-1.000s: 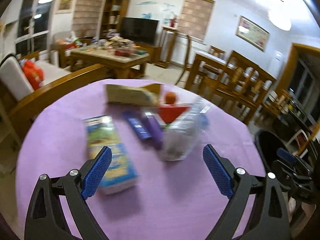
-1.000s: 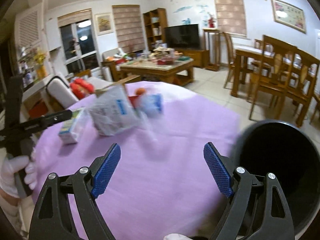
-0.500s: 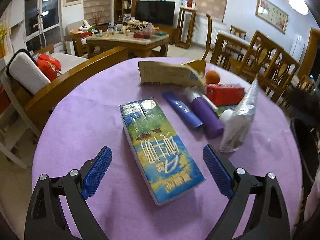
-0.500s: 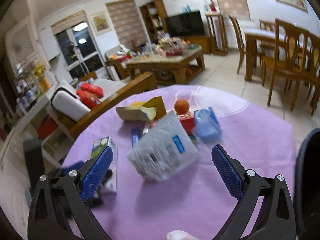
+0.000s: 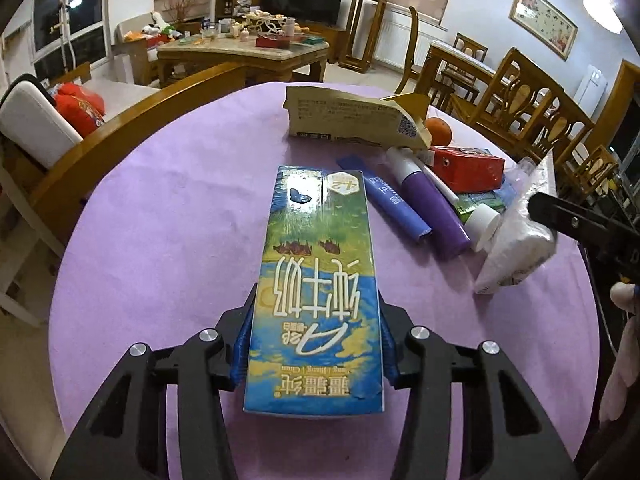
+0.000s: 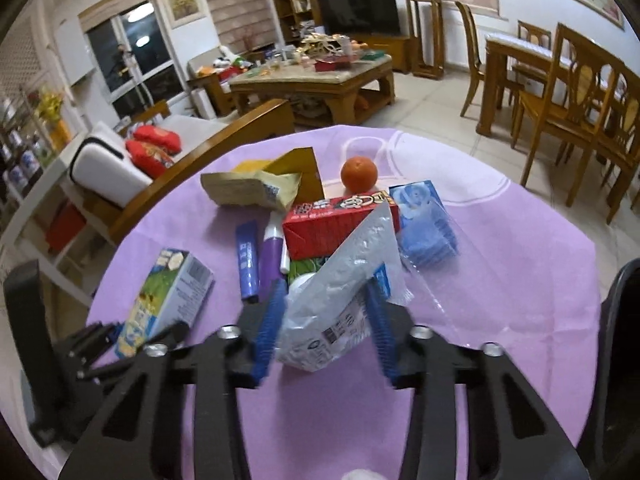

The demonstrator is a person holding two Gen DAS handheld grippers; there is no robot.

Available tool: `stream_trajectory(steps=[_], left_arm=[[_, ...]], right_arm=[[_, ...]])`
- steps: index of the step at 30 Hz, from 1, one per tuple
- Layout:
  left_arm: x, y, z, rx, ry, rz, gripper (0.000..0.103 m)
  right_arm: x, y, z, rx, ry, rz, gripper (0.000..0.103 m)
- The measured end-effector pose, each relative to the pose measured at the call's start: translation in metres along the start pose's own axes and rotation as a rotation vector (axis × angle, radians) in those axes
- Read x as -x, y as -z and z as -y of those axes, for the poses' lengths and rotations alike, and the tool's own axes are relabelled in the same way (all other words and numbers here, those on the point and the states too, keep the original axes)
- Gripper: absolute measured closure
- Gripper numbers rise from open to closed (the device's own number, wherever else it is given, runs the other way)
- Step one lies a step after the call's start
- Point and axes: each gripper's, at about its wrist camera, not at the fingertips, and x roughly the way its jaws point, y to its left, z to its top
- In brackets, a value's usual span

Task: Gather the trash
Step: 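Grasp the blue milk carton with the left tool while the right tool grasps the plastic bag, then move both held items over the black bin and release them inside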

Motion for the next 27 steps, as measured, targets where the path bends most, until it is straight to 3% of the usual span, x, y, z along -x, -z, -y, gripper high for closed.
stream_trajectory(steps=[9, 15, 19, 25, 27], left_arm=[[0.022, 0.0, 0.001, -0.001, 0.039, 0.082, 0.055], [0.048, -0.006, 0.018, -0.023, 0.111, 0.174, 0.055], [0.065, -0.012, 0.047, -0.066, 0.17, 0.223, 0.055], [0.071, -0.018, 0.098, -0.134, 0.26, 0.241, 0.055], [0.069, -0.021, 0.119, -0.16, 0.292, 0.237, 0.055]], right_arm=[[0.028, 0.018, 0.016, -0.005, -0.059, 0.064, 0.089], [0.061, 0.025, 0.033, -0.026, -0.114, 0.141, 0.092], [0.087, 0.031, 0.053, -0.047, -0.146, 0.193, 0.093], [0.129, 0.041, 0.099, -0.086, -0.123, 0.258, 0.095], [0.141, 0.045, 0.114, -0.099, -0.109, 0.273, 0.1]])
